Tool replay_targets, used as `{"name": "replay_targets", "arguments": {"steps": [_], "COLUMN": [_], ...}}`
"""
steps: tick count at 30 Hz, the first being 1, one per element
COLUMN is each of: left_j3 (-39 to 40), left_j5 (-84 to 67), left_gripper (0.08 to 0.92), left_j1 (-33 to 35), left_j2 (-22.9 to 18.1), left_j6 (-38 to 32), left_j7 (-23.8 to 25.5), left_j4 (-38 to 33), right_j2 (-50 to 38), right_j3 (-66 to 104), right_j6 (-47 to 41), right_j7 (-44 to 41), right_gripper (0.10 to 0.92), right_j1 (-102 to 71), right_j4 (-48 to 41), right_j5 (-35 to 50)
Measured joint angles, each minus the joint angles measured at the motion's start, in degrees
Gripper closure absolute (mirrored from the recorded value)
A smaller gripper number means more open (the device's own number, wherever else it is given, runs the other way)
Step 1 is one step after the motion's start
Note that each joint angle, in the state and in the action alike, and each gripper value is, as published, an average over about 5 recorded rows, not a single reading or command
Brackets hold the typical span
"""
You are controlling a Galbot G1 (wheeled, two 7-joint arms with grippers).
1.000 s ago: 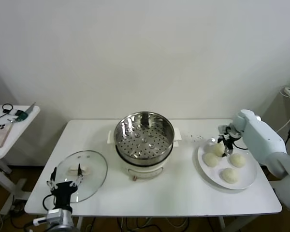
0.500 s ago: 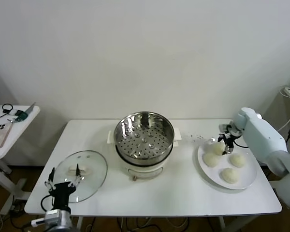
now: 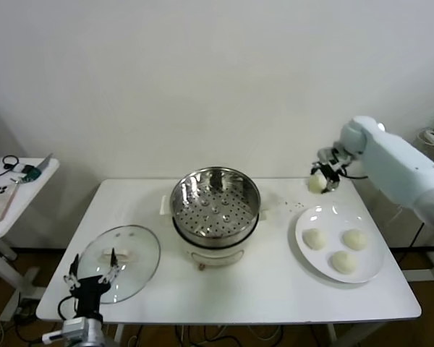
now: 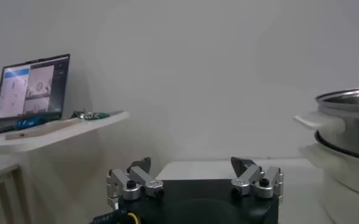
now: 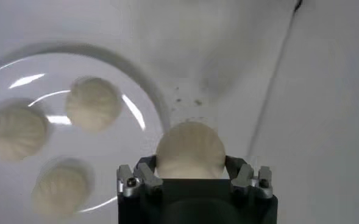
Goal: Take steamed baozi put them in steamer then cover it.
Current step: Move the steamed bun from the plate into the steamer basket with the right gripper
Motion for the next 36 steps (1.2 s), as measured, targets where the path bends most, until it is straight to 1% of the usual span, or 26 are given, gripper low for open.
{"name": "replay_targets", "arguments": {"steps": [9, 17, 22, 29, 36], "left_j3": [0.76, 1.04, 0.67, 0.62, 0.64], "left_j5": [-1.00, -2.39, -3.00, -3.41, -3.53], "left_gripper": [0.177, 0.177, 0.177, 0.177, 0.177], "left_j1": [0.02, -0.22, -0.03, 0.06, -0.05], "left_j2": [0.37, 0.61, 1.23, 1.59, 1.67], "left_j6": [0.22, 0.89, 1.18, 1.58, 1.69], "left_j7": [0.09, 0.00, -0.04, -0.08, -0.09], "left_j4": [0.04, -0.58, -1.17, -1.91, -1.93], "right_j2": [6.33, 13.87, 18.02, 23.02, 26.08], "right_j3": [-7.43, -9.43, -9.38, -7.86, -6.48], "right_j6": [4.15, 7.50, 9.85, 13.22, 15.37], "right_j7": [-0.09, 0.35, 0.89, 1.81, 2.40], "right_gripper": [0.287, 0.287, 0.287, 0.287, 0.287], "right_j1": [6.46, 5.52, 2.69, -1.88, -5.32], "right_j4": [9.30, 11.21, 9.54, 4.02, -0.92], "right_j5": [0.82, -2.85, -6.81, -13.59, -18.47]}}
